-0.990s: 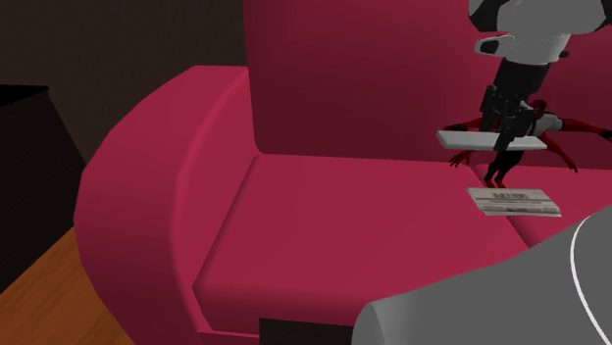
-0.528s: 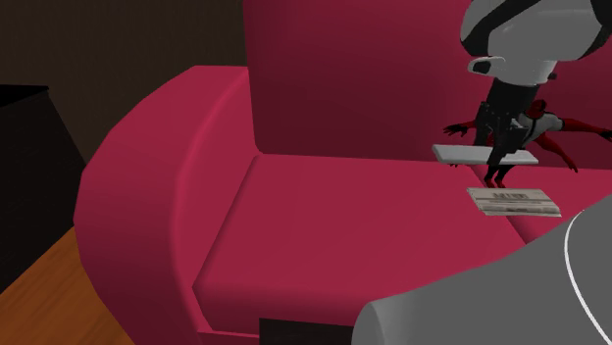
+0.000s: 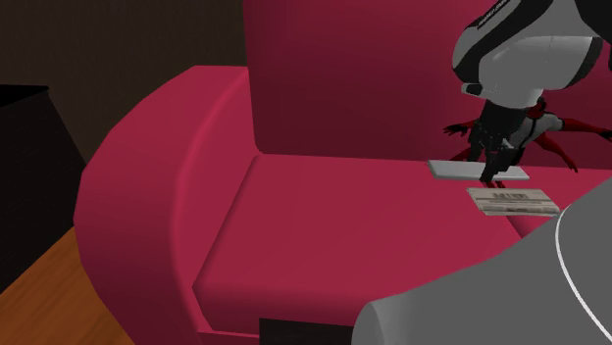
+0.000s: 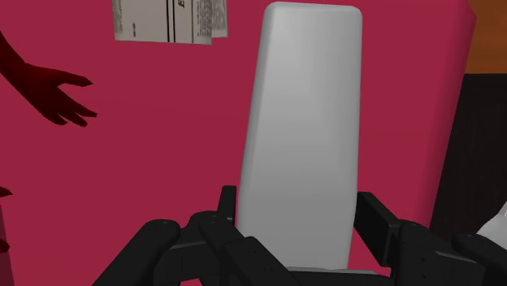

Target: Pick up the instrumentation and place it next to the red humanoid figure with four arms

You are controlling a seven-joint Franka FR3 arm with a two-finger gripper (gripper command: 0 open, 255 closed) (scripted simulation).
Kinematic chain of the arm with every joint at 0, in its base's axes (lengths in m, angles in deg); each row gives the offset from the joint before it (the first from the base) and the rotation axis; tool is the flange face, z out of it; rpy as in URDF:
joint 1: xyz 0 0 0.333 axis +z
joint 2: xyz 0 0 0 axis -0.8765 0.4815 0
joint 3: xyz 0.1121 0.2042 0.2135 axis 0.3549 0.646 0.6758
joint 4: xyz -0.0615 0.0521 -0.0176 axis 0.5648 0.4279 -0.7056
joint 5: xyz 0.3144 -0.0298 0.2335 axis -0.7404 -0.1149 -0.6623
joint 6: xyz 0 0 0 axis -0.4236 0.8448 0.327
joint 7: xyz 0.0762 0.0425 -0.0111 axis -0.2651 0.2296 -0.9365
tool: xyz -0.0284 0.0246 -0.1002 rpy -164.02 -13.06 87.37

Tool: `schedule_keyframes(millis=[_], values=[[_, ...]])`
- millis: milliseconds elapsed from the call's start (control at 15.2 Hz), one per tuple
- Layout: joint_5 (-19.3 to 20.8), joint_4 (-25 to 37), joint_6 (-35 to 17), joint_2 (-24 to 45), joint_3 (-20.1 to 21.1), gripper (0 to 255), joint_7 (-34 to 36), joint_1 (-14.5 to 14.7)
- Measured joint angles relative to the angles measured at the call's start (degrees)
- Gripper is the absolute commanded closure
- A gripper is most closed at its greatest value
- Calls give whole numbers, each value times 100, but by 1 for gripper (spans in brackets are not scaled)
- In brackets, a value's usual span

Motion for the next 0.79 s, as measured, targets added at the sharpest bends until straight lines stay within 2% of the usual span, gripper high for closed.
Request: schedule_keyframes(millis=[792], values=[[-193,-512,-1012,541,-179,255,-183,45]])
